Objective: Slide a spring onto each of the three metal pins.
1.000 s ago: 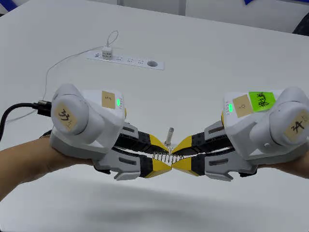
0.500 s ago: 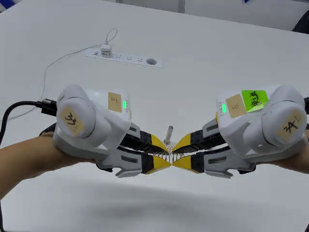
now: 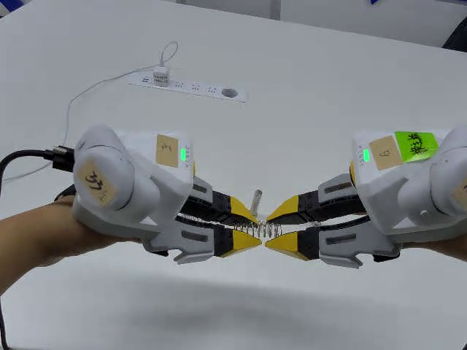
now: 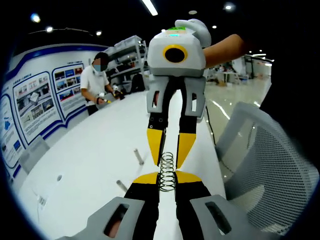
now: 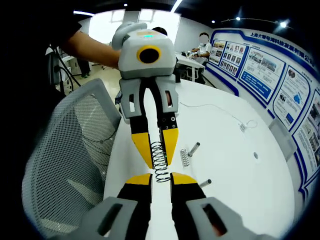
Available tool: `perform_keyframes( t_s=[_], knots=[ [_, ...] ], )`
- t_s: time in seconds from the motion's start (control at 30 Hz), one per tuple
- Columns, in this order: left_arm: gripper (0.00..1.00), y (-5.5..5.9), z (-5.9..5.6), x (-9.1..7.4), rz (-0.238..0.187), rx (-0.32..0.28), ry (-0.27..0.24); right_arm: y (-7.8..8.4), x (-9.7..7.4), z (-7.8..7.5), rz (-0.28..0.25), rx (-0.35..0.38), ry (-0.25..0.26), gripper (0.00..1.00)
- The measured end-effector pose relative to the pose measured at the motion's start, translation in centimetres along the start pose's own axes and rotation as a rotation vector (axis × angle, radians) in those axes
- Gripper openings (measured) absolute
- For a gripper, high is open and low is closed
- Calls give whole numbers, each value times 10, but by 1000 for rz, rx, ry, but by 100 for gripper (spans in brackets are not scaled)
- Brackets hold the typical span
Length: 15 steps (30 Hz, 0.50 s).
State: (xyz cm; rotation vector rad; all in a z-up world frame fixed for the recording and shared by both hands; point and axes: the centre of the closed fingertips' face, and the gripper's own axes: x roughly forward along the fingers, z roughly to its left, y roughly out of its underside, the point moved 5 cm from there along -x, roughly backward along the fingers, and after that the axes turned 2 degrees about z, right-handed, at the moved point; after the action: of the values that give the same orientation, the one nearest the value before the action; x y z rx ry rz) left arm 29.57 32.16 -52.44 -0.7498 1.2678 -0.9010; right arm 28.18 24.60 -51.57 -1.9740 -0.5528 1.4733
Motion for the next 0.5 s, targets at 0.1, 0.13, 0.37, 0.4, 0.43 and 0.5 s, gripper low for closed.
perform_keyframes(
  t_s=[0.1,0.13,0.37,0.4,0.43,0.5],
  knots=[
    [10,-1,-1,0,-2,6,4,0,-1,-1,-15,11,5,12],
    [10,-1,-2,0,-3,7,6,0,-1,0,-15,20,-4,12],
    [10,0,-4,1,5,23,10,-4,-3,2,-13,14,-23,11],
    [10,0,-4,0,7,30,11,-6,-4,2,-20,15,-31,11],
    [10,1,-4,0,10,33,11,-8,-5,2,-26,19,-35,11],
    [10,1,-4,-2,15,41,9,-12,-6,3,-46,24,-43,10]
  ],
)
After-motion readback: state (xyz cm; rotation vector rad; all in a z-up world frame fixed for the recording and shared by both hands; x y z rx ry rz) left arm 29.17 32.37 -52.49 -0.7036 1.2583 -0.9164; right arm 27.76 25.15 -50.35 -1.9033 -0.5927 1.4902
